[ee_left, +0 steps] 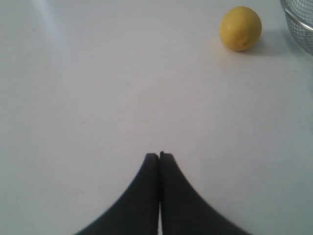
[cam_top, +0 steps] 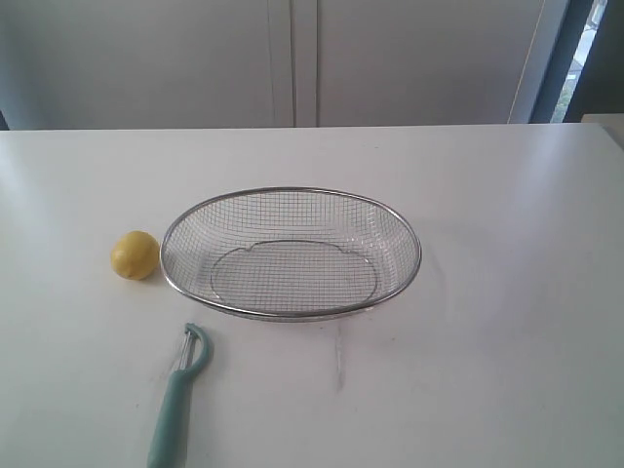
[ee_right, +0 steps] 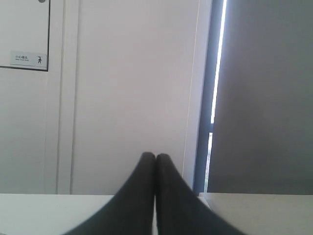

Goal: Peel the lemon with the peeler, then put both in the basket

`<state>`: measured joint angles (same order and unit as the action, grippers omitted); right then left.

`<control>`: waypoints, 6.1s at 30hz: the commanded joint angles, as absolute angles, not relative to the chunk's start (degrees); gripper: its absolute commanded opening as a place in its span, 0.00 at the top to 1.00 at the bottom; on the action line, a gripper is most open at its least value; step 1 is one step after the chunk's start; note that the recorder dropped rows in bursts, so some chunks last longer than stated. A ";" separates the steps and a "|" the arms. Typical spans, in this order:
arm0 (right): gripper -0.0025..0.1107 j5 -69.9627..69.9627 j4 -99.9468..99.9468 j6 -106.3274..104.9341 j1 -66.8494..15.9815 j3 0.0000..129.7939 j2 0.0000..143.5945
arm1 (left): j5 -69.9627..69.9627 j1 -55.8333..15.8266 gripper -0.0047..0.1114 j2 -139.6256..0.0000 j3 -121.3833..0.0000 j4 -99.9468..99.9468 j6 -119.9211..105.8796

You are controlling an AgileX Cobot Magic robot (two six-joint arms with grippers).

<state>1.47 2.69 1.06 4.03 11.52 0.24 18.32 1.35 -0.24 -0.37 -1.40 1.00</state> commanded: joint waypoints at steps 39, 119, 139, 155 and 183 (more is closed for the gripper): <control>0.98 24.15 2.78 6.23 3.81 28.82 12.18 | 18.56 1.56 0.96 0.00 0.00 -1.65 1.27; 0.98 51.30 -12.64 2.91 -1.99 42.83 56.24 | 18.56 1.56 0.96 0.00 0.00 -1.65 1.27; 0.98 50.57 -13.52 8.08 -16.09 42.83 63.85 | 18.56 1.56 0.96 0.00 0.00 -1.65 1.27; 0.98 46.62 -13.31 14.69 -29.00 45.89 73.61 | 18.56 1.56 0.96 0.00 0.00 -1.65 1.27; 0.98 45.17 -12.43 19.83 -48.07 67.91 97.11 | 18.56 1.56 0.96 0.00 0.00 -1.65 1.27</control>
<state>45.50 -13.02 19.40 -46.79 65.47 95.03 18.32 1.35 -0.24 -0.37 -1.40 1.00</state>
